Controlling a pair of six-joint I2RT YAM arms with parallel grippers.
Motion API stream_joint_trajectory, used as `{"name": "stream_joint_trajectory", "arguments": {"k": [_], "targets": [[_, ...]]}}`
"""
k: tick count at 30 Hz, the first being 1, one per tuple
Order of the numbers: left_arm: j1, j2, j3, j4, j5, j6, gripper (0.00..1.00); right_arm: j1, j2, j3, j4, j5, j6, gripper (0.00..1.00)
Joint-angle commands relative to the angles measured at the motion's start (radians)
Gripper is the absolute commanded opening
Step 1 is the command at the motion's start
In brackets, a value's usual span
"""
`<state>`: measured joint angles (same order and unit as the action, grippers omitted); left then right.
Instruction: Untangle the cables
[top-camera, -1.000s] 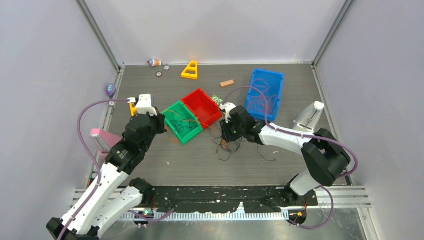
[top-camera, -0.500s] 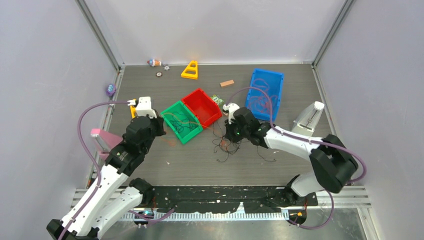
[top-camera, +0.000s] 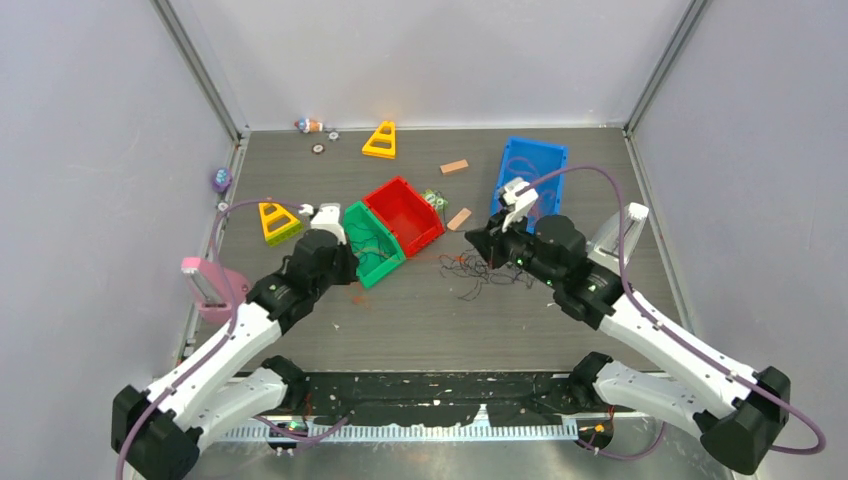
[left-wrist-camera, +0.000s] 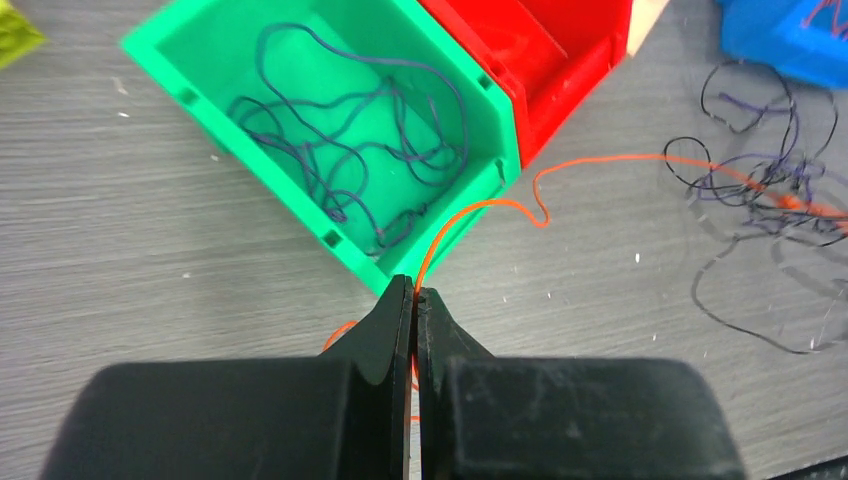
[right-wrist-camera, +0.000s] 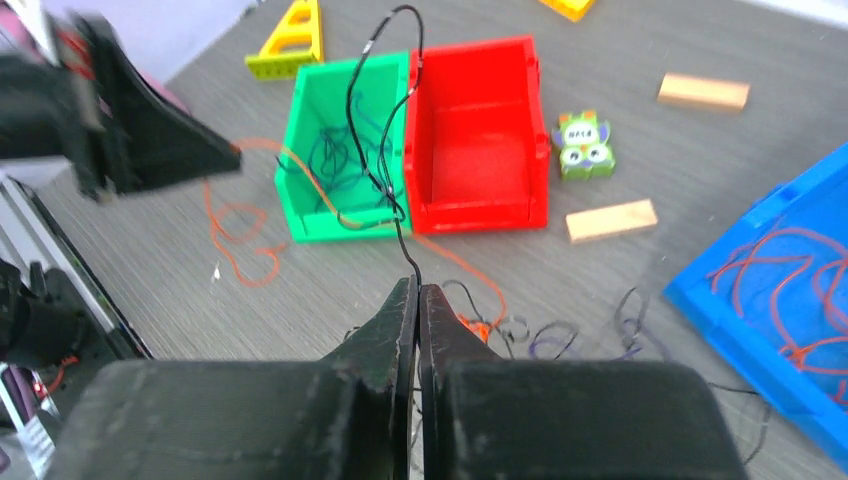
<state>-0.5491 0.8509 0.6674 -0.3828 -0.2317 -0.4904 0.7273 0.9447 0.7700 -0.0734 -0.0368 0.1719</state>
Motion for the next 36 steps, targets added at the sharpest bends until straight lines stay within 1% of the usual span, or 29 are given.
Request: {"name": "stream_joint_trajectory", "arguments": {"k": [1, 7, 8, 10, 12, 13, 14, 16, 18, 20, 22, 24, 28, 32, 36], "targets": [[-0.057, 0.081, 0.038, 0.047, 0.039, -0.009, 0.00, 0.004, -0.068, 0.094, -0.011, 0.068, -0.002, 0.05], [-0.137, 0.203, 0.076, 0.028, 0.050, -0.007, 0.00, 0.004, -0.108, 0.174, -0.046, 0.086, -0.006, 0.05], [-0.151, 0.218, 0.081, 0.026, 0.053, -0.006, 0.03, 0.004, -0.111, 0.194, -0.053, 0.087, -0.005, 0.05], [-0.157, 0.219, 0.095, 0.026, 0.074, 0.013, 0.25, 0.004, -0.112, 0.228, -0.070, 0.089, -0.008, 0.05], [-0.159, 0.192, 0.106, 0.037, 0.085, 0.043, 0.53, 0.004, -0.106, 0.262, -0.095, 0.094, -0.009, 0.05], [-0.158, 0.168, 0.110, 0.048, 0.085, 0.063, 0.63, 0.004, -0.102, 0.275, -0.101, 0.099, -0.009, 0.05], [-0.158, 0.143, 0.116, 0.058, 0.077, 0.081, 0.70, 0.004, -0.100, 0.279, -0.111, 0.102, -0.007, 0.05], [-0.158, 0.099, 0.134, 0.072, 0.070, 0.122, 0.80, 0.003, -0.098, 0.284, -0.117, 0.106, 0.000, 0.05], [-0.157, 0.068, 0.157, 0.099, 0.106, 0.167, 0.82, 0.004, -0.096, 0.283, -0.118, 0.102, 0.007, 0.05], [-0.157, 0.047, 0.167, 0.156, 0.191, 0.200, 0.82, 0.004, -0.095, 0.282, -0.118, 0.095, 0.013, 0.05], [-0.158, 0.035, 0.156, 0.252, 0.318, 0.205, 0.83, 0.004, -0.090, 0.285, -0.118, 0.088, 0.021, 0.05], [-0.158, 0.032, 0.131, 0.390, 0.409, 0.188, 0.84, 0.004, -0.084, 0.289, -0.118, 0.079, 0.030, 0.05], [-0.158, 0.074, 0.103, 0.601, 0.534, 0.131, 0.86, 0.004, -0.073, 0.301, -0.113, 0.053, 0.045, 0.05], [-0.174, 0.166, 0.137, 0.701, 0.597, 0.083, 0.86, 0.004, -0.062, 0.305, -0.097, 0.007, 0.059, 0.05], [-0.202, 0.229, 0.178, 0.748, 0.598, 0.072, 0.85, 0.004, -0.052, 0.305, -0.085, -0.010, 0.074, 0.05]]}}
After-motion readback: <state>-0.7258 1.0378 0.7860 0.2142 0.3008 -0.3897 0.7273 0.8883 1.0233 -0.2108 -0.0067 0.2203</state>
